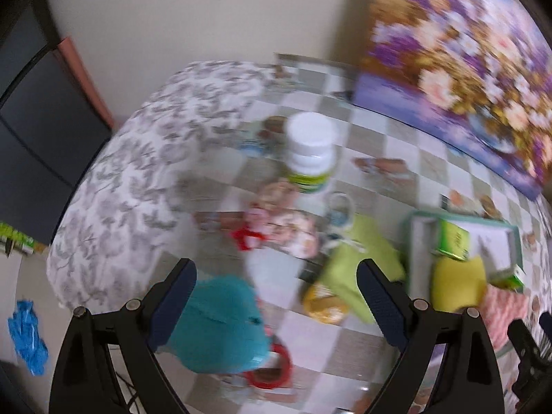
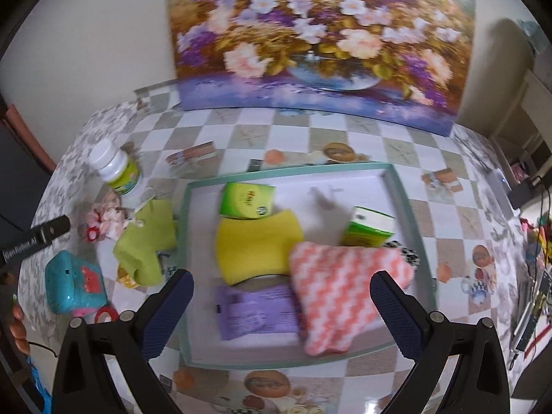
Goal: Organize soft objects
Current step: 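Withdraw both grippers from the tray back toward the pile, then move the left gripper toward the teal box while the right approaches the yellow-green cloth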
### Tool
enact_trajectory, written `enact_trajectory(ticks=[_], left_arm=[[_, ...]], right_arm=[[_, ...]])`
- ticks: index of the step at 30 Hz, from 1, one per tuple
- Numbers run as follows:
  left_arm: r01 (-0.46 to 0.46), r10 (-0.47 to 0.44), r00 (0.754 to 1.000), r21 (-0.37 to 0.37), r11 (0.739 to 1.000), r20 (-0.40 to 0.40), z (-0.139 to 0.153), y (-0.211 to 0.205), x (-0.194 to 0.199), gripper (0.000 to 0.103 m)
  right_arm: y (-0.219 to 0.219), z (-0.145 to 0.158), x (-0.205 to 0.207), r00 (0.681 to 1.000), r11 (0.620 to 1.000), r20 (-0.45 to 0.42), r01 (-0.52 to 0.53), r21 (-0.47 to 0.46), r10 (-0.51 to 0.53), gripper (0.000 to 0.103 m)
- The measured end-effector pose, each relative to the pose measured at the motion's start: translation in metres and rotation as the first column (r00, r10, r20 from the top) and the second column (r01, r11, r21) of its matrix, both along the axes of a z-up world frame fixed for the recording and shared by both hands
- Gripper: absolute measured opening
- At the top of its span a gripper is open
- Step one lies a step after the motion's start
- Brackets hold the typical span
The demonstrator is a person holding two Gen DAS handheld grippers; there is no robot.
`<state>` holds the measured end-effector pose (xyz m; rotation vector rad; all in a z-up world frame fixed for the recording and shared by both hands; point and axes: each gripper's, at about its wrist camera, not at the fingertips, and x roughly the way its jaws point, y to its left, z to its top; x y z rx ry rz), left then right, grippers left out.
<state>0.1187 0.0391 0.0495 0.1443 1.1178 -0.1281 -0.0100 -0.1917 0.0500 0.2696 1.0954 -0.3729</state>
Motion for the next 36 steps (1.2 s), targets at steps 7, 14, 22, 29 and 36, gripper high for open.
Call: enact_trajectory(ticks=[7, 14, 22, 29, 36], left_arm=[[-0.057, 0.057, 0.998, -0.001, 0.998, -0.006, -0.003, 0.030, 0.013, 0.094], [-0.065, 0.065, 0.998, -0.001, 0.998, -0.012, -0.005, 0.043, 0.021, 0.094], [-0.096, 0.096, 0.995, 0.003, 0.995, -0.030, -0.012, 0.061, 0.036, 0.094], [-0.119, 0.119, 0.992, 0.010, 0.993, -0.048, -0.020, 0.076, 0.050, 0.094], [-0.139, 0.138, 0.989, 0.000, 0.990, -0.061, -0.024, 0.088, 0.065, 0.094]], right_arm=[[0.026, -0.006, 0.018, 0.999, 0.999, -0.012, -0.043, 0.009, 0.043, 0.103], [0.049, -0.014, 0.035, 0.996, 0.997, -0.027, -0.079, 0.023, 0.079, 0.103], [0.067, -0.024, 0.052, 0.993, 0.994, -0.043, -0.104, 0.033, 0.106, 0.103], [0.079, -0.035, 0.067, 0.990, 0.992, -0.065, -0.124, 0.034, 0.126, 0.103], [0.089, -0.042, 0.079, 0.987, 0.990, -0.076, -0.137, 0.039, 0.140, 0.103]])
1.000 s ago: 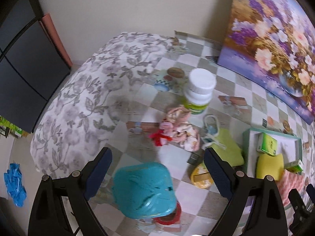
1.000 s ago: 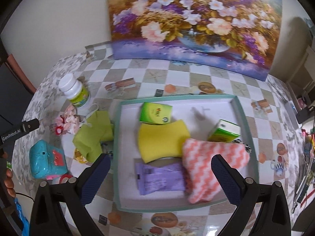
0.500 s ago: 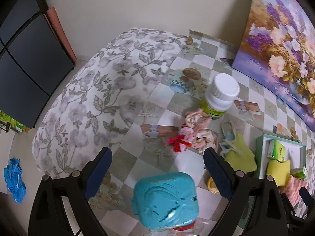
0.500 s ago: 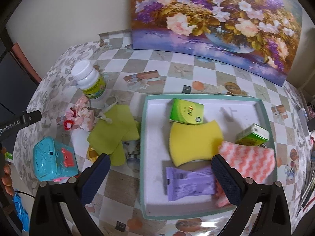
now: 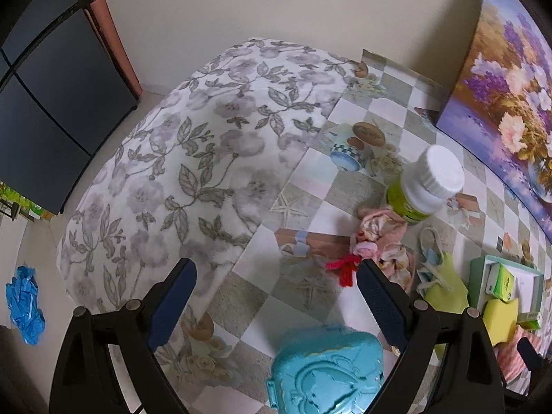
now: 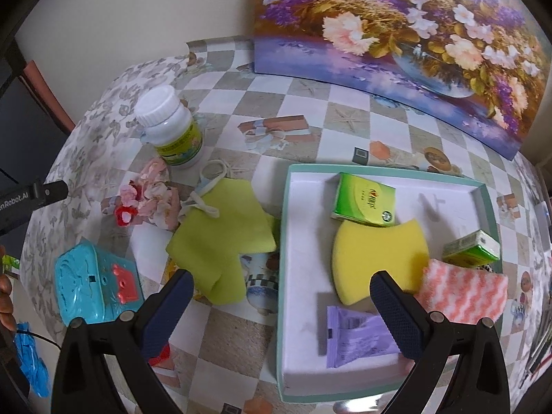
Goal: Organize soft objects
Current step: 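Move the left gripper toward the teal box while the right approaches the yellow-green cloth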
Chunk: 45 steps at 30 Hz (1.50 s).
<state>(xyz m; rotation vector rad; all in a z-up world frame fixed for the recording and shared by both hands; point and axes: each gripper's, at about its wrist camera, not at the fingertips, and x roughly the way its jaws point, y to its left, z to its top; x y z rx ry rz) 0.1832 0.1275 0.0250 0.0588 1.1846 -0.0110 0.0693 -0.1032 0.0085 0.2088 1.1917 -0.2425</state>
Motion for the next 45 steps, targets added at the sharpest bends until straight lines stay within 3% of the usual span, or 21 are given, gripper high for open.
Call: enact_trajectory(ticks=[15, 28, 35, 39, 45], left_arm=[[-0.021, 0.019, 1.000, -0.046, 0.999, -0.023, -0.015, 0.015, 0.019, 0.094], [0.096, -0.101, 0.992, -0.064, 0.993, -0.077, -0.033, -0.016, 0.027, 0.094], [0.177, -0.179, 0.978, -0.031, 0.984, -0.110, -0.043, -0.039, 0.029, 0.094], [0.199, -0.217, 0.957, -0.111, 0.974, -0.194, -0.059, -0.046, 0.038, 0.094], [0.269, -0.280, 0.929, -0.081, 0.960, -0.240, -0.070, -0.062, 0.048, 0.094]], right_arm=[[0.011, -0.017, 0.033, 1.000, 0.998, 0.014, -0.027, 0.061, 0.026, 0.103], [0.012, -0.040, 0.049, 1.000, 0.995, -0.008, -0.023, 0.101, 0.024, 0.103], [0.012, -0.044, 0.053, 0.999, 0.992, -0.007, -0.038, 0.119, 0.039, 0.103], [0.009, -0.049, 0.054, 0.999, 0.992, -0.016, -0.038, 0.121, 0.040, 0.103], [0.013, -0.052, 0.057, 0.998, 0.988, -0.012, -0.063, 0.139, 0.065, 0.103]])
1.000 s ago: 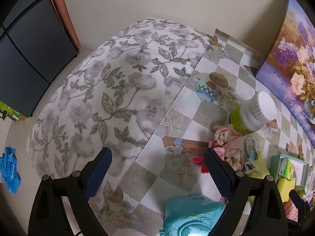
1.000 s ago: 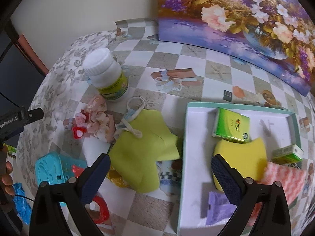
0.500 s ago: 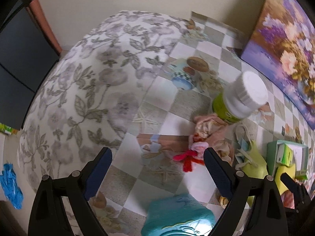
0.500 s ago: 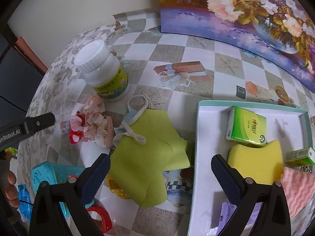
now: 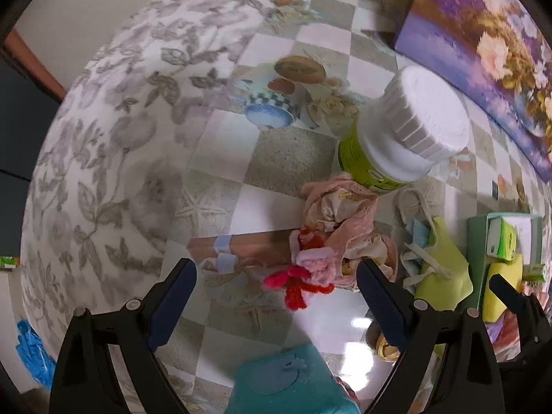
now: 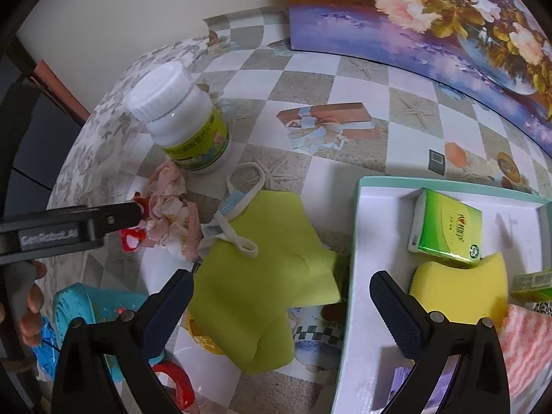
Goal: Organize soft objects
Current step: 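Move the left gripper toward the teal box while the right approaches the yellow-green cloth, then grasp the pink cloth with red scrunchie in the left gripper while the right grasps the yellow-green cloth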
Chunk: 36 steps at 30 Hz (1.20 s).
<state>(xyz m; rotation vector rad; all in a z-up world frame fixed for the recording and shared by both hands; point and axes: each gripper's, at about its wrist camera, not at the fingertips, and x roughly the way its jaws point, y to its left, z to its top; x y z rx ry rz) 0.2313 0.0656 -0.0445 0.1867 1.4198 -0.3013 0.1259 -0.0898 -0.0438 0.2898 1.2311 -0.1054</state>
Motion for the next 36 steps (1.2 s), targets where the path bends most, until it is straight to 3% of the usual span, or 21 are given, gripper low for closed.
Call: enact_trajectory(ticks=[8, 11, 14, 18, 27, 30, 36], left_arm=[[0.023, -0.022, 0.998, 0.014, 1.000, -0.055, -0.020, -0.006, 0.006, 0.091], [0.034, -0.034, 0.996, 0.001, 0.999, -0.080, -0.025, -0.006, 0.008, 0.077], [0.030, -0.032, 0.995, -0.015, 0.999, -0.096, -0.028, -0.006, 0.009, 0.075], [0.030, -0.034, 0.992, -0.029, 0.999, -0.122, -0.033, -0.006, 0.008, 0.062], [0.017, -0.025, 0.990, -0.052, 0.999, -0.141, -0.045, -0.009, 0.006, 0.051], [0.016, -0.023, 0.990, -0.049, 0.999, -0.139, -0.046, -0.009, 0.006, 0.049], [0.004, -0.012, 0.990, -0.056, 0.998, -0.140, -0.042, -0.004, 0.006, 0.046]], right_arm=[[0.010, -0.001, 0.003, 1.000, 0.999, -0.001, -0.030, -0.026, 0.030, 0.095], [0.009, 0.003, 0.002, 1.000, 0.999, 0.011, -0.029, -0.019, 0.029, 0.086], [0.010, 0.006, 0.001, 0.999, 0.999, 0.022, -0.045, 0.009, 0.045, 0.085], [0.019, 0.003, 0.002, 0.997, 0.997, 0.006, -0.077, 0.016, 0.077, 0.083], [0.033, 0.000, -0.001, 0.992, 0.991, -0.005, -0.125, 0.042, 0.125, 0.081], [0.037, -0.003, -0.001, 0.990, 0.989, -0.016, -0.141, 0.038, 0.141, 0.072], [0.034, -0.004, -0.003, 0.990, 0.989, -0.007, -0.141, 0.053, 0.141, 0.043]])
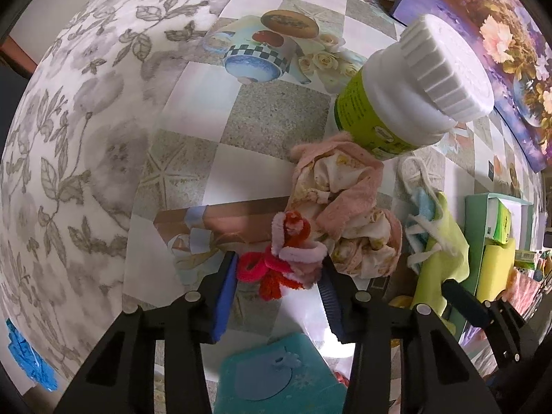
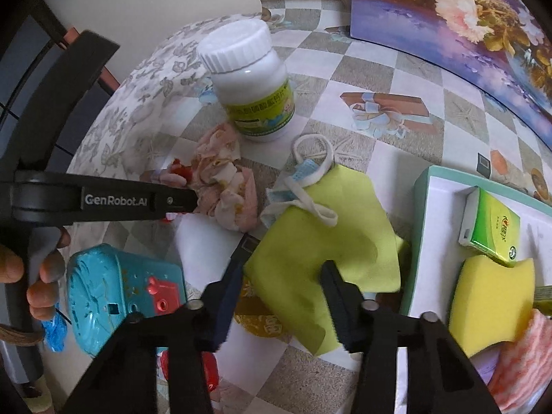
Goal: Organize soft objects
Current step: 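Grasp the pink cloth with red scrunchie in the left gripper while the right grasps the yellow-green cloth, then carry the pink cloth in the left gripper and yellow-green cloth in the right over the tray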
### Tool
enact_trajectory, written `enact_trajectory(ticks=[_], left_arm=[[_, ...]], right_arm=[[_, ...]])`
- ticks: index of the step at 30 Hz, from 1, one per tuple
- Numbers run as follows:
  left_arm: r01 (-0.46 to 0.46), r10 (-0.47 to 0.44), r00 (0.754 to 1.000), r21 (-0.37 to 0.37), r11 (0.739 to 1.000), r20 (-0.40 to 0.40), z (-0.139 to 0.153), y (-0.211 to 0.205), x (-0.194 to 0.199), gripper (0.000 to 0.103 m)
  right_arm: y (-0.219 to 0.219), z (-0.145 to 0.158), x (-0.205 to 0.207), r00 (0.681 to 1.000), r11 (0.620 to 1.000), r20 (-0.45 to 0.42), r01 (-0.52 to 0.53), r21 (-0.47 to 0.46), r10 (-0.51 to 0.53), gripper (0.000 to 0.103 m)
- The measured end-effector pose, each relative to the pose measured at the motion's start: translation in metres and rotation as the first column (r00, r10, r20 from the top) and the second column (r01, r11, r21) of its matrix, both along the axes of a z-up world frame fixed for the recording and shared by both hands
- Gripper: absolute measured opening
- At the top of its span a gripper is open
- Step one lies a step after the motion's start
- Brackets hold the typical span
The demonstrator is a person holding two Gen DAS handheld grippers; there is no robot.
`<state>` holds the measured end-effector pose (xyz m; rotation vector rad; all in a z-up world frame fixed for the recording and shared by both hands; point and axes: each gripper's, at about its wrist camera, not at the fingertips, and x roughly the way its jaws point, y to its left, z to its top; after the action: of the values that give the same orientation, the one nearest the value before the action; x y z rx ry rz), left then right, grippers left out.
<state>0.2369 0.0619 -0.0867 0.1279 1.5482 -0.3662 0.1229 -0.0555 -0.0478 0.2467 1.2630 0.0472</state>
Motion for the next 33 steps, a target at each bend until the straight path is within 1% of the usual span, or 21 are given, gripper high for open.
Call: enact_trajectory(ticks=[1, 2, 3, 4, 5, 6, 8, 13, 17, 22, 28, 33], left_arm=[[-0.003, 0.003, 1.000, -0.002, 1.000, 0.001, 0.000, 0.002, -0.001, 0.046], [-0.006, 0.006, 1.000, -0.004, 1.000, 0.002, 0.000, 0.003, -0.001, 0.045], [-0.009, 0.009, 1.000, -0.006, 1.000, 0.003, 0.001, 0.004, -0.001, 0.045], [-0.013, 0.013, 1.000, -0.008, 1.000, 0.004, 0.002, 0.005, -0.001, 0.045], [-0.018, 0.018, 1.000, -0.011, 1.000, 0.006, 0.003, 0.006, -0.002, 0.044], [-0.022, 0.023, 1.000, -0.013, 1.000, 0.008, 0.005, 0.008, -0.002, 0.043], [-0.032, 0.032, 0.999, -0.017, 0.999, 0.012, 0.008, 0.012, -0.001, 0.043], [-0.053, 0.053, 0.998, -0.033, 0.998, 0.020, 0.012, 0.020, -0.003, 0.041], [-0.070, 0.072, 0.997, -0.042, 0.997, 0.029, 0.017, 0.028, -0.006, 0.041], [-0.085, 0.088, 0.995, -0.055, 0.995, 0.039, 0.031, 0.030, -0.007, 0.040], [-0.099, 0.105, 0.991, -0.073, 0.992, 0.078, 0.055, 0.037, -0.013, 0.040], [-0.112, 0.124, 0.984, -0.095, 0.989, 0.128, 0.084, 0.038, -0.020, 0.040]], right_arm=[[-0.002, 0.001, 0.000, 1.000, 1.000, 0.004, 0.004, 0.002, -0.004, 0.034], [-0.004, 0.002, -0.001, 1.000, 1.000, 0.011, 0.008, 0.008, -0.009, 0.028], [-0.007, 0.003, -0.001, 1.000, 1.000, 0.018, 0.013, 0.021, -0.013, 0.025], [-0.009, 0.004, -0.003, 1.000, 0.999, 0.023, 0.016, 0.031, -0.017, 0.018], [-0.010, 0.005, -0.003, 0.999, 0.999, 0.028, 0.018, 0.038, -0.019, 0.013], [-0.012, 0.006, -0.004, 0.999, 0.999, 0.031, 0.020, 0.038, -0.022, 0.012], [-0.014, 0.008, -0.005, 0.999, 0.999, 0.037, 0.025, 0.043, -0.026, 0.007], [-0.021, 0.014, -0.009, 0.998, 0.997, 0.052, 0.039, 0.067, -0.042, 0.006], [-0.028, 0.027, -0.014, 0.995, 0.995, 0.081, 0.051, 0.084, -0.058, 0.005], [-0.036, 0.043, -0.019, 0.990, 0.994, 0.118, 0.063, 0.092, -0.074, 0.005], [-0.043, 0.070, -0.027, 0.979, 0.992, 0.183, 0.076, 0.096, -0.093, 0.004], [-0.050, 0.100, -0.037, 0.960, 0.991, 0.258, 0.086, 0.101, -0.110, 0.004]])
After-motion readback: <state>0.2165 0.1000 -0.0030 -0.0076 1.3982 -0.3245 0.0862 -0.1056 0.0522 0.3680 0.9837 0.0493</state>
